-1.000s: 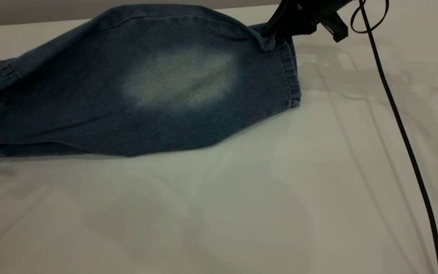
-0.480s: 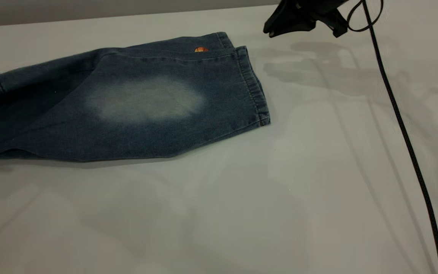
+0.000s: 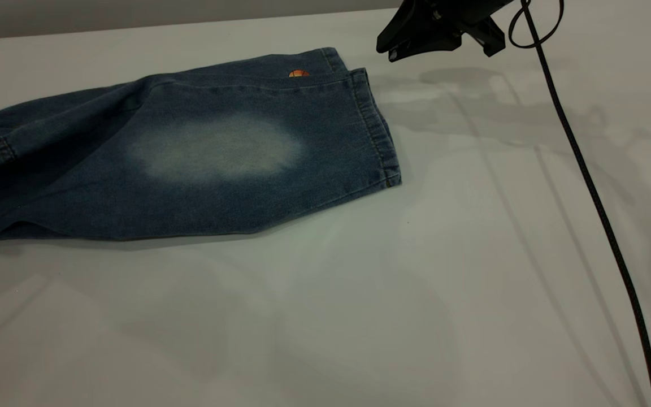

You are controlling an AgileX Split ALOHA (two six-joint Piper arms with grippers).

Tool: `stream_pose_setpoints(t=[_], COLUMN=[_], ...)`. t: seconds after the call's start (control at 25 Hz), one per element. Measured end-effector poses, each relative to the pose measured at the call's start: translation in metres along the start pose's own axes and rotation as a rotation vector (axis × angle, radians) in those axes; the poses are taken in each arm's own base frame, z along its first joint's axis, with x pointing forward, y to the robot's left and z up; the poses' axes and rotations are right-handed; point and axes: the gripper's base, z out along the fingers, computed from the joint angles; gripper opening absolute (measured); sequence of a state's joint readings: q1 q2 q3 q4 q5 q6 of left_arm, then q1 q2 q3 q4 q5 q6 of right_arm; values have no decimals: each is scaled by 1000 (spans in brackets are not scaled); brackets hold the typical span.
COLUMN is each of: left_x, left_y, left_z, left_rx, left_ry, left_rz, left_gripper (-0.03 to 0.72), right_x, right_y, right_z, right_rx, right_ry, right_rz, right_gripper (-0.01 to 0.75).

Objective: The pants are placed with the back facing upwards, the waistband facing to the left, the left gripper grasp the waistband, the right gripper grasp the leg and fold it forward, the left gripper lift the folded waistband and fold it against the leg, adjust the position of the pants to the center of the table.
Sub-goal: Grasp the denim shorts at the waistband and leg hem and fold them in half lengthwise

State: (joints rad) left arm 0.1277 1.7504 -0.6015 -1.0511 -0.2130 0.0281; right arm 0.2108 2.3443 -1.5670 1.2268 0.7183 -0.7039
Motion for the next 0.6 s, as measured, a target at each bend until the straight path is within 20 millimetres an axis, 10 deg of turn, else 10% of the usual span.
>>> stream_pose_setpoints(t=[0.36, 0.6], left_x=[-7, -15], left_y=[-1, -7], left_z=[0, -2], left_rx=[11, 64], left_ry=[-73, -178], left_rz=[49, 216], left_gripper=[147, 312], right_x=[4, 8], right_y=[4, 8], right_z=[0, 2], right_rx=[-41, -58], right_ry=[48, 72], right_rz=[-3, -10], right_gripper=[120, 143])
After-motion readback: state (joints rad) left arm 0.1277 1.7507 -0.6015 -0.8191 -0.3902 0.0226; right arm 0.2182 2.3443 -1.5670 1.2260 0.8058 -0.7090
